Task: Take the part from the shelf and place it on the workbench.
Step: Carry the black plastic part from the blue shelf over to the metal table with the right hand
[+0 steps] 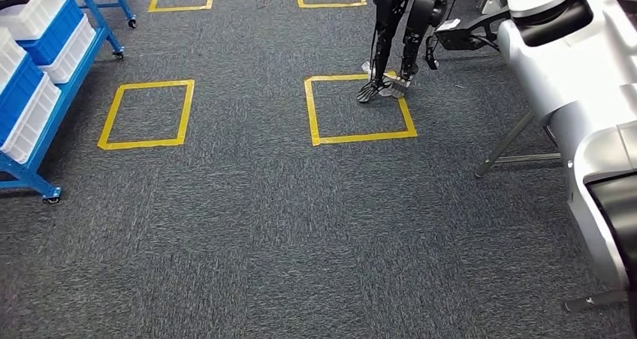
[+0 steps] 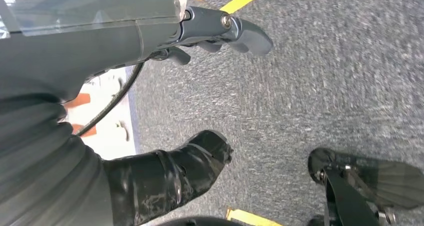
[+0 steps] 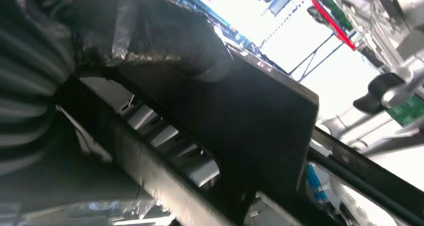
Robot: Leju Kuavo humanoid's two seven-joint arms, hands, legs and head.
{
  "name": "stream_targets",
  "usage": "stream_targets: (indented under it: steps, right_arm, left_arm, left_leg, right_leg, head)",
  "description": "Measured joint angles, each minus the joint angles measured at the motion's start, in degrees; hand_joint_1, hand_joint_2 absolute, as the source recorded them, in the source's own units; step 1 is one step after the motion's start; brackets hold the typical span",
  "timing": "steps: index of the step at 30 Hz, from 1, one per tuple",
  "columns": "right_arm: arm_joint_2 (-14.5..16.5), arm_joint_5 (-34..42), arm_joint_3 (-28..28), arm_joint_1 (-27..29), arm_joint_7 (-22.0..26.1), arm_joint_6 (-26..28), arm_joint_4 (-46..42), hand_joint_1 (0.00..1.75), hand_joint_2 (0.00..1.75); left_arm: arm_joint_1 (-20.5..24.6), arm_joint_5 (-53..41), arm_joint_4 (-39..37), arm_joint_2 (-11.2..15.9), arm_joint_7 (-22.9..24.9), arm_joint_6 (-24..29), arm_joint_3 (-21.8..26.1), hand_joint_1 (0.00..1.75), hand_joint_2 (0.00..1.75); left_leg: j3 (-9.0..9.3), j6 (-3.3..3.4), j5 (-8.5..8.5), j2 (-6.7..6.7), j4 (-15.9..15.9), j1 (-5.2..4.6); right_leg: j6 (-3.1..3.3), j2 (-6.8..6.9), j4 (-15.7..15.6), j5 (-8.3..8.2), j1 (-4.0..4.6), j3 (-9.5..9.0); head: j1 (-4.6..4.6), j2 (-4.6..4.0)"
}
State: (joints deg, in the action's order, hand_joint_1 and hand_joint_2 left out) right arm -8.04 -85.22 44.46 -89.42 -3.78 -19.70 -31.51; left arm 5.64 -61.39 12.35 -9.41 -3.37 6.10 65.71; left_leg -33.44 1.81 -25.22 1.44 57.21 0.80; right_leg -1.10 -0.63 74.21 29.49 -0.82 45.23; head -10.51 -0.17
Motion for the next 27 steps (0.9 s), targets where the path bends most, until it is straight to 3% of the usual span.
stream_targets:
  steps: [1,2,3,5,7,9,10,12,13,15,16,17,18,20,22,24,25,27]
  right_arm:
    - [-0.02,0.00,-0.01,0.09,0.00,-0.10,0.01,1.75,1.75]
    - [-0.03,0.00,-0.02,0.13,-0.01,-0.18,0.00,1.75,1.75]
    - [-0.03,0.00,-0.09,0.13,-0.01,-0.20,-0.05,1.75,1.75]
    - [0.01,0.07,-0.49,0.05,-0.06,0.06,-0.34,1.75,1.75]
    - [0.11,0.40,-1.31,0.20,-0.36,0.55,-1.11,1.75,1.75]
    - [0.14,1.08,-2.85,0.76,-1.05,0.97,-2.36,1.75,1.75]
    - [0.16,1.42,-3.86,1.05,-1.38,1.13,-3.14,1.75,1.75]
    - [0.22,1.39,-5.79,1.43,-1.89,1.54,-4.73,1.75,1.75]
    - [0.25,1.03,-6.42,1.66,-2.06,1.78,-5.55,1.75,1.75]
    - [0.25,0.21,-7.20,2.48,-2.17,1.98,-7.22,1.75,1.75]
    - [0.23,0.01,-7.54,2.97,-2.09,1.85,-8.03,1.75,1.75]
    - [0.20,-0.08,-7.95,3.38,-2.02,1.63,-8.77,1.75,1.75]
    - [0.15,-0.15,-8.38,3.67,-1.95,1.39,-9.41,1.75,1.75]
    - [-0.06,-0.27,-9.08,3.94,-1.92,1.07,-10.38,1.75,1.75]
    - [-0.40,-0.32,-9.48,4.15,-1.86,0.88,-10.95,1.75,1.75]
    - [-0.86,-0.33,-9.79,4.45,-1.76,0.74,-11.44,1.75,1.75]
    - [-1.13,-0.37,-10.02,4.50,-1.73,0.73,-11.66,1.75,1.75]
    - [-1.46,-0.48,-10.43,4.35,-1.74,0.81,-11.91,1.75,1.75]
  left_arm:
    - [-0.01,0.00,0.00,-0.02,0.00,0.00,-0.02,0.00,1.75]
    - [-0.03,0.00,0.00,-0.04,0.02,0.01,-0.03,0.00,1.75]
    - [-0.05,0.00,0.00,-0.05,0.07,0.02,-0.03,0.00,1.75]
    - [-0.06,0.04,0.01,-0.04,0.36,0.10,-0.02,0.00,1.75]
    - [0.02,0.14,0.02,-0.01,0.74,0.13,-0.01,0.00,1.75]
    - [0.16,0.20,0.02,-0.03,0.99,-0.02,0.00,0.00,1.75]
    - [0.21,0.20,0.02,-0.04,1.05,-0.10,0.01,0.00,1.75]
    - [0.19,0.19,0.02,-0.08,1.08,-0.20,0.03,0.00,1.75]
    - [0.10,0.16,0.02,-0.08,0.99,-0.27,0.03,0.00,1.75]
    - [-0.15,0.07,0.02,-0.08,0.73,-0.44,0.03,0.00,1.75]
    - [-0.23,0.01,0.02,-0.08,0.56,-0.50,0.03,0.00,1.75]
    - [-0.27,-0.09,0.02,-0.08,0.41,-0.54,0.03,0.00,1.75]
    - [-0.28,-0.19,0.02,-0.08,0.28,-0.56,0.03,0.00,1.75]
    - [-0.33,-0.42,0.02,0.02,0.14,-0.57,0.03,0.00,1.75]
    - [-0.31,-0.50,0.02,0.15,0.10,-0.57,0.03,0.00,1.75]
    - [-0.12,-0.71,0.02,0.13,0.14,-0.57,0.03,0.00,1.75]
    - [-0.05,-1.08,0.03,0.09,0.39,-0.51,0.02,0.00,1.75]
    - [-0.11,-2.21,0.06,0.03,1.23,-0.39,-0.17,0.00,1.75]
  left_leg:
    - [0.14,-0.04,-0.19,0.63,0.06,0.05]
    - [0.36,-0.15,-0.45,1.27,0.16,0.14]
    - [0.62,-0.32,-0.79,1.87,0.33,0.24]
    - [1.06,-0.92,-1.58,2.93,0.80,0.16]
    - [1.27,-1.56,-2.12,3.94,1.06,-0.28]
    - [1.52,-2.11,-2.58,5.00,1.14,-0.46]
    - [1.47,-2.34,-3.13,4.41,1.60,-0.33]
    - [-0.16,-2.61,-5.54,1.63,5.46,0.02]
    - [-1.91,-2.60,-7.19,0.11,9.13,0.09]
    - [-5.96,-2.54,-9.35,-0.84,16.52,0.07]
    - [-7.19,-2.43,-9.02,-0.97,18.09,0.04]
    - [-7.42,-2.21,-7.57,-1.09,17.38,-0.01]
    - [-6.66,-1.92,-5.35,-1.44,14.61,-0.06]
    - [-3.93,-1.18,-1.37,-3.93,6.99,-0.07]
    - [-2.07,-0.83,-0.26,-5.87,2.86,-0.17]
    - [-1.44,-0.71,-0.24,-5.14,1.99,-0.24]
    - [-1.20,-0.54,0.00,-4.46,1.50,-0.12]
    - [-0.75,-0.16,0.50,-2.93,0.50,0.21]
  right_leg:
    - [-0.24,0.27,0.86,-0.38,-0.25,0.49]
    - [-0.47,0.58,-0.68,-1.84,-0.45,-0.23]
    - [-0.65,1.22,-4.11,-3.93,-0.58,-1.94]
    - [-0.70,3.89,-11.37,-6.59,-0.12,-5.72]
    - [0.01,5.39,-14.03,-6.53,0.55,-7.08]
    - [0.98,4.23,-14.15,-6.37,0.59,-7.09]
    - [1.34,3.54,-14.22,-6.36,0.47,-7.15]
    - [2.13,2.27,-14.39,-6.40,0.23,-7.33]
    - [2.41,1.56,-14.38,-6.37,0.27,-7.34]
    - [2.72,-0.17,-14.30,-6.34,0.44,-7.36]
    - [2.76,-1.16,-14.22,-6.31,0.53,-7.38]
    - [2.78,-2.11,-14.11,-6.29,0.59,-7.39]
    - [2.79,-2.98,-14.01,-6.27,0.62,-7.39]
    - [2.69,-4.45,-13.84,-6.23,0.58,-7.31]
    - [2.18,-5.73,-13.87,-6.35,0.29,-7.10]
    - [1.37,-6.88,-14.20,-6.66,0.01,-6.93]
    - [1.04,-6.44,-14.15,-6.58,0.07,-6.81]
    - [0.57,-3.67,-11.61,-4.75,0.41,-5.49]
  head:
    - [0.00,0.00]
    - [0.00,0.00]
    - [0.00,0.00]
    - [0.01,0.00]
    - [0.00,0.00]
    - [-0.01,0.00]
    - [-0.01,0.00]
    - [-0.01,0.00]
    - [-0.01,0.00]
    - [-0.01,0.00]
    - [-0.01,0.00]
    - [-0.02,0.00]
    - [-0.01,0.00]
    - [-0.01,0.00]
    - [-0.01,0.00]
    - [-0.02,0.00]
    - [0.02,0.00]
    - [0.07,0.00]
